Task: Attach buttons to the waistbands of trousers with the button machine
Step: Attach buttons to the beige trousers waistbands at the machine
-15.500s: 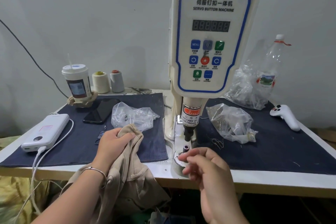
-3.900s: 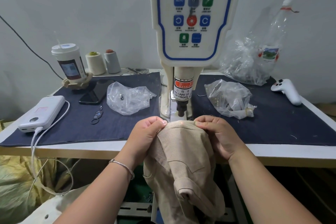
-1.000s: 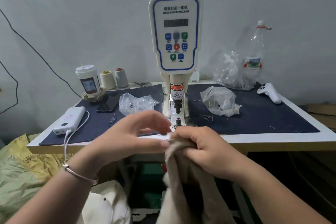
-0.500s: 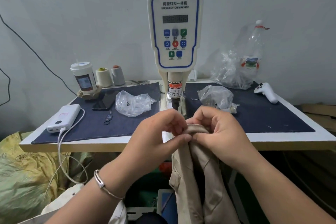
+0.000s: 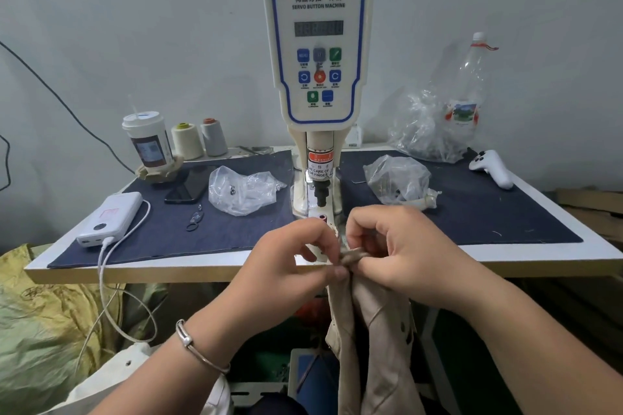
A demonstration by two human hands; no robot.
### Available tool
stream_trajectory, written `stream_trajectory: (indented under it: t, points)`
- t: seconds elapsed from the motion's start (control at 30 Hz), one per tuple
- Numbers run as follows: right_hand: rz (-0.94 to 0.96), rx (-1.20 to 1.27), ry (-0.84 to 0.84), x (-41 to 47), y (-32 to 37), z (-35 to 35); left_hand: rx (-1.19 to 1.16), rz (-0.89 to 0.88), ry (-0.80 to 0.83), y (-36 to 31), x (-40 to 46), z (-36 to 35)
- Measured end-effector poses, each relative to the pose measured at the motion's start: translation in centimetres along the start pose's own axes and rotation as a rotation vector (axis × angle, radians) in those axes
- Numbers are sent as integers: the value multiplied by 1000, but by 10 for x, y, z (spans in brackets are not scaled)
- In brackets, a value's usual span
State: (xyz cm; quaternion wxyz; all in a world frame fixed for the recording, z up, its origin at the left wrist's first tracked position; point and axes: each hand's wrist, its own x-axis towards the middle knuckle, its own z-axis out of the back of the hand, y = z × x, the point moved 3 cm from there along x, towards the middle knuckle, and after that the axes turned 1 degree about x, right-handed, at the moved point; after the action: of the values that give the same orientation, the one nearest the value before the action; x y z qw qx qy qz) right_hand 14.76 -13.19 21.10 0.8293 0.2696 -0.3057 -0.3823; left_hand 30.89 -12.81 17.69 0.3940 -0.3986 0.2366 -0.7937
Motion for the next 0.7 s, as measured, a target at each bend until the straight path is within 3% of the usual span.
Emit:
stream_trajectory:
  t: [0.13,0.3,0.57,0.7]
  points:
    - [67,-159,10,3,-1,-5,-111,39,11,3,1,-4]
    - [16,-155,52,1,-13,-9,-138,145,215,13,0,-8]
    - [-199,417,369,2,-47,-13,-456,290,333,18,-6,7]
    - [-184,613,268,12,-56,-18,-401,303,408,18,2,18]
